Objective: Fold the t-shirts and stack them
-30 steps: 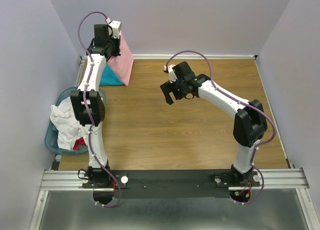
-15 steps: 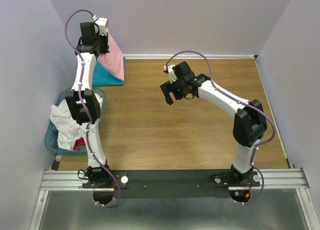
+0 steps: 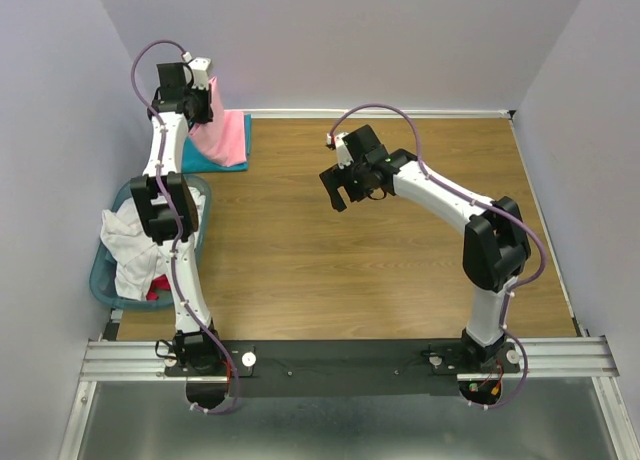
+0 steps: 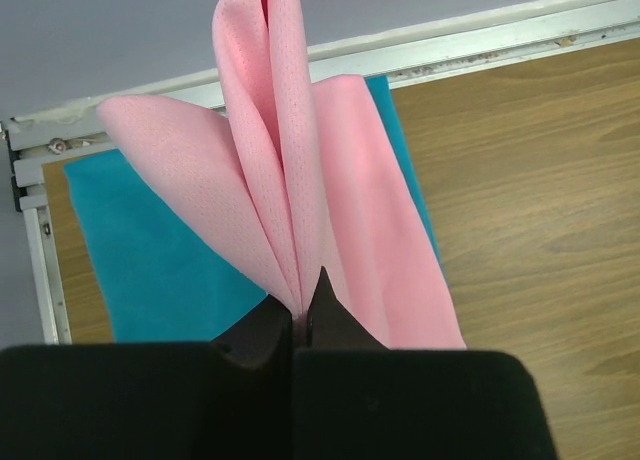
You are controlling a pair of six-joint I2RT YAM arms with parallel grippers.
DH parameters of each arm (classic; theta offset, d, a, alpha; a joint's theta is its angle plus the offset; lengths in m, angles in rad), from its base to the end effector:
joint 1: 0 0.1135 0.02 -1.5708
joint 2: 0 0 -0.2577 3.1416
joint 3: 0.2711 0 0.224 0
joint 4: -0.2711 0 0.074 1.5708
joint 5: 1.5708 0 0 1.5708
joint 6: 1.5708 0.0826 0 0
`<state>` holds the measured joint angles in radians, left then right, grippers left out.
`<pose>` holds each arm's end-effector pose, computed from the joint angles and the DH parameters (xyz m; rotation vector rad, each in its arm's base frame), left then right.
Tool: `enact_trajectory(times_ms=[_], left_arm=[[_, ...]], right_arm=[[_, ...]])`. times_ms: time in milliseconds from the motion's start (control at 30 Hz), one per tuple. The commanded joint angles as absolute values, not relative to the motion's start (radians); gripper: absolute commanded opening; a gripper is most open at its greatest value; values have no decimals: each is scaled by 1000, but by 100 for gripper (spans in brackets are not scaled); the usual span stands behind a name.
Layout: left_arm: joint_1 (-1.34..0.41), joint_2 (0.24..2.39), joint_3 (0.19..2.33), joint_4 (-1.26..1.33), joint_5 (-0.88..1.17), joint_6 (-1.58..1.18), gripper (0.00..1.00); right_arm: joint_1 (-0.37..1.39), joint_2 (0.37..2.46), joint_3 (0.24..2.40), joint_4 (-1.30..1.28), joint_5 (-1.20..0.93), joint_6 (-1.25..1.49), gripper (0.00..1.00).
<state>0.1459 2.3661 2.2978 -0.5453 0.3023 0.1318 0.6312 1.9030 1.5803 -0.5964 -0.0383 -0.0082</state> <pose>0.5461 0.0554 0.2510 0.1548 2.1521 -0.1700 0.3394 0.2520 0.2211 -0.8060 2.3829 0.3063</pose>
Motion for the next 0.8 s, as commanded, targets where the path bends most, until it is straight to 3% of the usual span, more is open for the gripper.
enact_trajectory(times_ms=[0,200,300,333,433,500,767], left_arm=[[167,2362,2293,-520,310,173,0],[186,2375,2296,-502,239,228,0],[205,2393,2304,-485,192,259,18],[210,2399,2319,-479,169,271,32],[235,2439,2364,-486,143,278,53],[251,2454,2405,-486,136,287,60],[236,2384,2320,-471,265,272,64]], right_arm=[[630,1921,1578,-609,-45,-3,100],[630,1925,1577,-609,-48,-3,100],[632,1927,1575,-611,-52,21,100],[630,1927,1577,-611,-52,21,100],[630,1928,1582,-614,-52,23,100],[630,1927,1582,-615,-57,25,100],[630,1933,1577,-617,-67,29,100]])
